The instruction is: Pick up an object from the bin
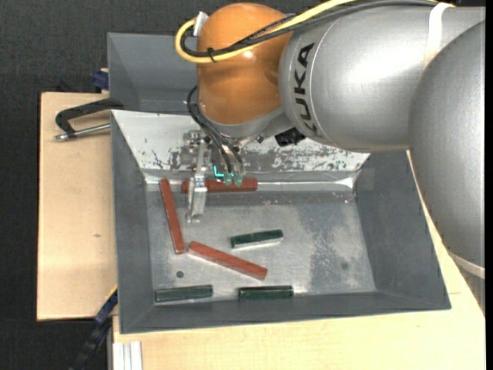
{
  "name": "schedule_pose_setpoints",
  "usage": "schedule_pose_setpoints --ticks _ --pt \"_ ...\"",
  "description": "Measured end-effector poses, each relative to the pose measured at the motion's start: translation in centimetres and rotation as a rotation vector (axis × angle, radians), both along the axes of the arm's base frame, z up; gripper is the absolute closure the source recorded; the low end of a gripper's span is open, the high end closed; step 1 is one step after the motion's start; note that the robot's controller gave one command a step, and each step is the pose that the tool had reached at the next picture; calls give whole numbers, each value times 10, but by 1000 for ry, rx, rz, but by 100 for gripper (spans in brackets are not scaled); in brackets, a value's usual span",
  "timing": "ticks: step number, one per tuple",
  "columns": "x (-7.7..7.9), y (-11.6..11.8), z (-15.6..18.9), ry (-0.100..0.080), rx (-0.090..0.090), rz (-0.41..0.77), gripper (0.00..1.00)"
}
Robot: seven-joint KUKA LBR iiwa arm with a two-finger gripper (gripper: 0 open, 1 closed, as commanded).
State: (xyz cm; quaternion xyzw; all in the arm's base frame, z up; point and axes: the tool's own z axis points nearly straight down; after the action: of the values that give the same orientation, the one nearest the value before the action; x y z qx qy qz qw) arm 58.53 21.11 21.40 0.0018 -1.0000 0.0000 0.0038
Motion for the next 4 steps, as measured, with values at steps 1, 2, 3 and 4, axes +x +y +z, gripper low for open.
schedule_pose_setpoints --ticks 1,2,3,4 --pt "2 -1 5 -8 2 -2 0" --pt "2 -22 -40 -15 4 39 0" --pt "-3 -50 -98 -7 0 71 0" --pt "-6 -55 -107 -5 0 49 0"
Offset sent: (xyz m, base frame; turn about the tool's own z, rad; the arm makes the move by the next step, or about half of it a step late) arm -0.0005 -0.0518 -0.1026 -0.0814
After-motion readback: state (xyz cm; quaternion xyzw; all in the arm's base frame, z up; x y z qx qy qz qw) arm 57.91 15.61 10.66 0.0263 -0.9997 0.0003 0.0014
